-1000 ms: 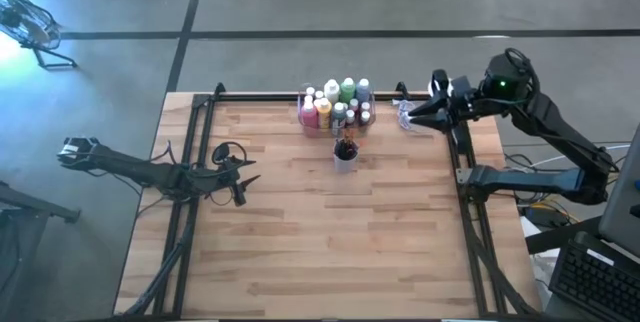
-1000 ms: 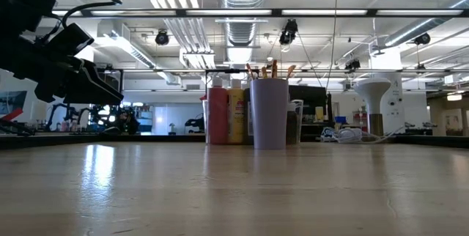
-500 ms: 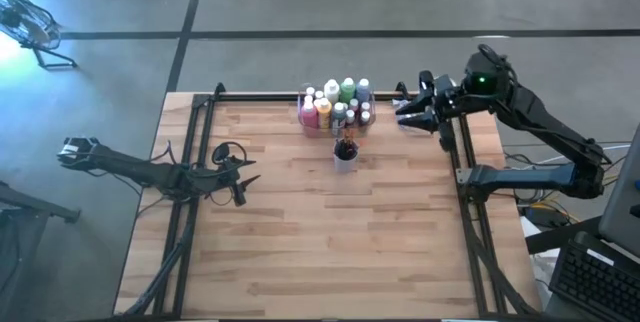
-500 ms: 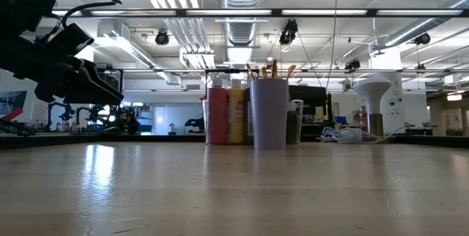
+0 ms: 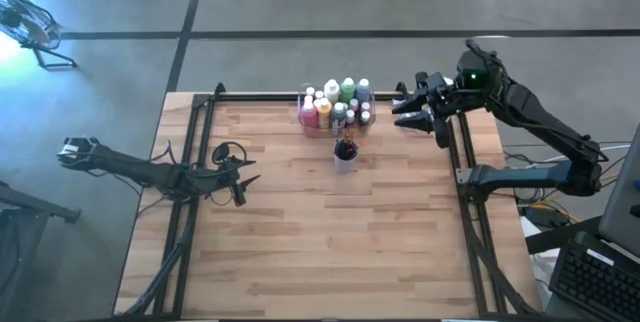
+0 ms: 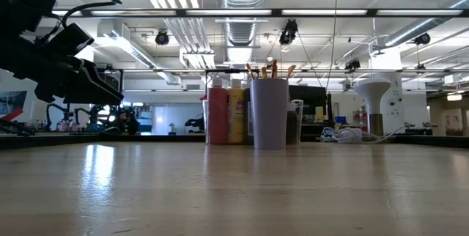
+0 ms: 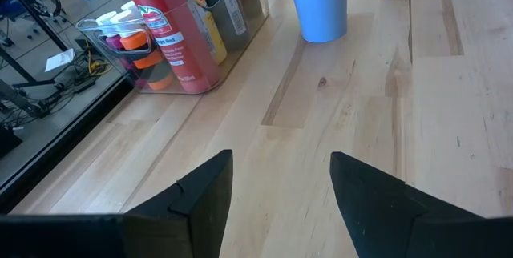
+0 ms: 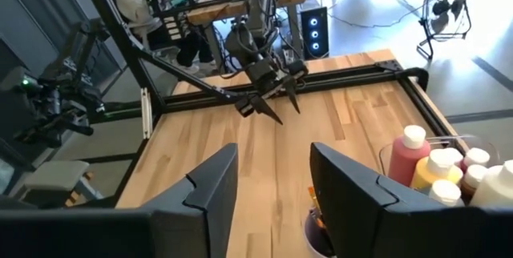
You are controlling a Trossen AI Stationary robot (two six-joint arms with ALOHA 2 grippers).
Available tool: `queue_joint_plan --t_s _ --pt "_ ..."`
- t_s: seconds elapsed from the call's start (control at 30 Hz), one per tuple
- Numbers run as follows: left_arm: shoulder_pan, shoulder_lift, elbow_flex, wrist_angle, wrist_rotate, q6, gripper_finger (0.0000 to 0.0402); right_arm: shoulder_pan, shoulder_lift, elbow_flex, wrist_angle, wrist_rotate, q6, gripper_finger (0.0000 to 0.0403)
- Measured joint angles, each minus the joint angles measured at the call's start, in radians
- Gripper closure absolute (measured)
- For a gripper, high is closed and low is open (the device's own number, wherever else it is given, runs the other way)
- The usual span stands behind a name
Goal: Pick & Place Paint Supplies
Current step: Return to Home Position
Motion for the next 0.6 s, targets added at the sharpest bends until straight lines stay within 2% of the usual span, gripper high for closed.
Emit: queue_joint_plan --t_s 0.6 --pt "0.000 0.000 0.000 0.000 0.000 0.000 0.0186 0.000 -0.004 0.000 -0.002 0.000 0.000 0.0211"
